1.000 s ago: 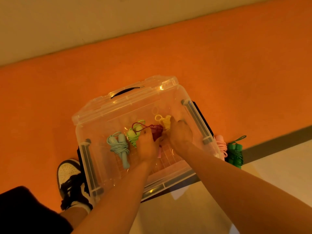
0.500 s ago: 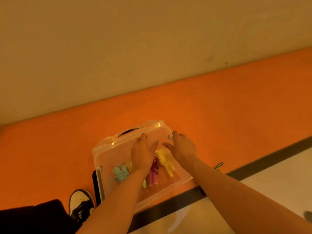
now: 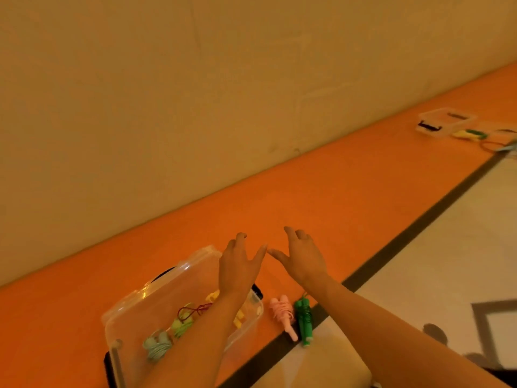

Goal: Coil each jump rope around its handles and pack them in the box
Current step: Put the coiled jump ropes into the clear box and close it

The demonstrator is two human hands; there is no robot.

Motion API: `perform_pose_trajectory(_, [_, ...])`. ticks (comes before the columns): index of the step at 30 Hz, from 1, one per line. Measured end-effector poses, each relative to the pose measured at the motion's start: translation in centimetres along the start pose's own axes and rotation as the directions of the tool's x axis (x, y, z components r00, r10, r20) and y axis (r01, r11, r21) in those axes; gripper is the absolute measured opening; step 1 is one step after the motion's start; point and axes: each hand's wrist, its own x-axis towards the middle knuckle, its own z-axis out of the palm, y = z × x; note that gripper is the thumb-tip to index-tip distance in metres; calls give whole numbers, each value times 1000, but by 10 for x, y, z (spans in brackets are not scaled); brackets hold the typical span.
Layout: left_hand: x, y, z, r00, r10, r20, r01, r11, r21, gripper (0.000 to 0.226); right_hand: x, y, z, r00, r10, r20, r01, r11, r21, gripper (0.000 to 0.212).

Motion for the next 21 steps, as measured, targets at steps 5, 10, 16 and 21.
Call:
perform_pose_trajectory(5, [-17,17,54,984,54,169,-56,998,10,60,-16,65,11,997,73,-31,-75,996,-49,78])
perform_pose_trajectory(10, [-34,4,112,944,49,328,-47,999,-14,67,-29,122,43,976,217,30,-216,976,-40,86])
perform_pose_trajectory(16, [-54,-26,174,902,-34,430,9,998,59,81,-31,175,99,941,309,138,-307,951,-34,86])
perform_pose_trajectory(21, [-73,-73,218,897,-193,397,133,976,173,73,-34,201,151,904,349,247,-358,934,-11,90])
